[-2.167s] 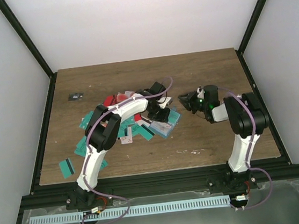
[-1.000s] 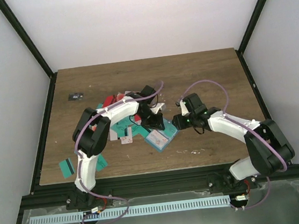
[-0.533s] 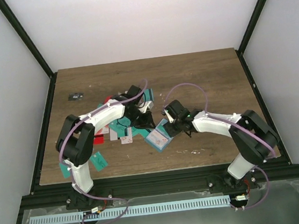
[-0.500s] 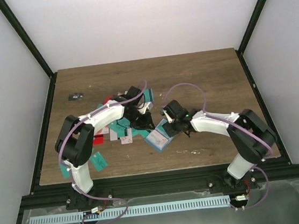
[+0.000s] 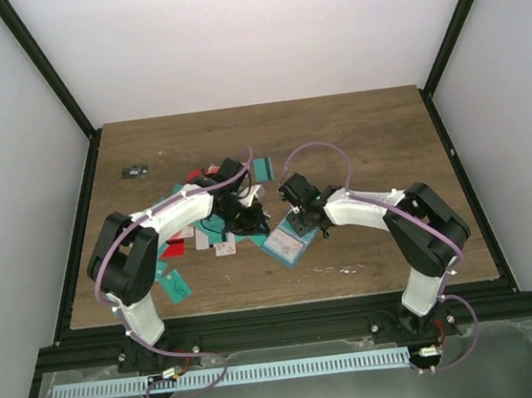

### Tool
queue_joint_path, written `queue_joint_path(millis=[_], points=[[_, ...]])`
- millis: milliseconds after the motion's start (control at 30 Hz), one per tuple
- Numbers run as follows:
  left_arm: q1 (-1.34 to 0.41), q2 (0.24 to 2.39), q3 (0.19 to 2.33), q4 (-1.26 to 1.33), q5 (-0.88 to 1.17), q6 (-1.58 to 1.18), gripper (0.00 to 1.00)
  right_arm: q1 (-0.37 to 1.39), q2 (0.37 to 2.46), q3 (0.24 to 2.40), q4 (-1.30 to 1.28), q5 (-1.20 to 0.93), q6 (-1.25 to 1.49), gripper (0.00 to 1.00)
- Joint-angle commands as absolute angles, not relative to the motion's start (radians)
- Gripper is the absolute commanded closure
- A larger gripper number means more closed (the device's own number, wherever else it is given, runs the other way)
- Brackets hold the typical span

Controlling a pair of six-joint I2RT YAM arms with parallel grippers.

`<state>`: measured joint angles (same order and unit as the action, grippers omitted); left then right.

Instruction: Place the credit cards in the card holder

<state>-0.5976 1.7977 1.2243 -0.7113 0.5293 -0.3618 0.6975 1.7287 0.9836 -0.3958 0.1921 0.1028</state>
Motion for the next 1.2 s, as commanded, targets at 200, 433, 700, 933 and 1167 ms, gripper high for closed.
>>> queue_joint_path(millis=[200, 433, 700, 933, 1167], points=[[-0.586, 1.766, 1.21, -0.682, 0.552, -0.363, 0.8, 0.701, 1.747, 1.042, -0.432, 0.251, 0.095, 0.73], [-0.585, 1.74, 1.168, -0.664, 0.561, -0.39, 0.81, 0.702, 1.759, 1.096, -0.474, 0.238, 0.105, 0.82], [-0.586, 1.685, 1.072, -0.622, 0.564, -0.418, 0.81, 0.69, 1.691, 1.092, -0.495, 0.064, 0.137, 0.5], [-0.586, 1.673, 1.069, -0.619, 0.563, -0.422, 0.81, 0.663, 1.689, 1.139, -0.554, 0.158, 0.124, 0.49], [-0.586, 1.676, 1.067, -0.617, 0.561, -0.418, 0.81, 0.605, 1.695, 1.138, -0.585, 0.192, 0.132, 0.51]])
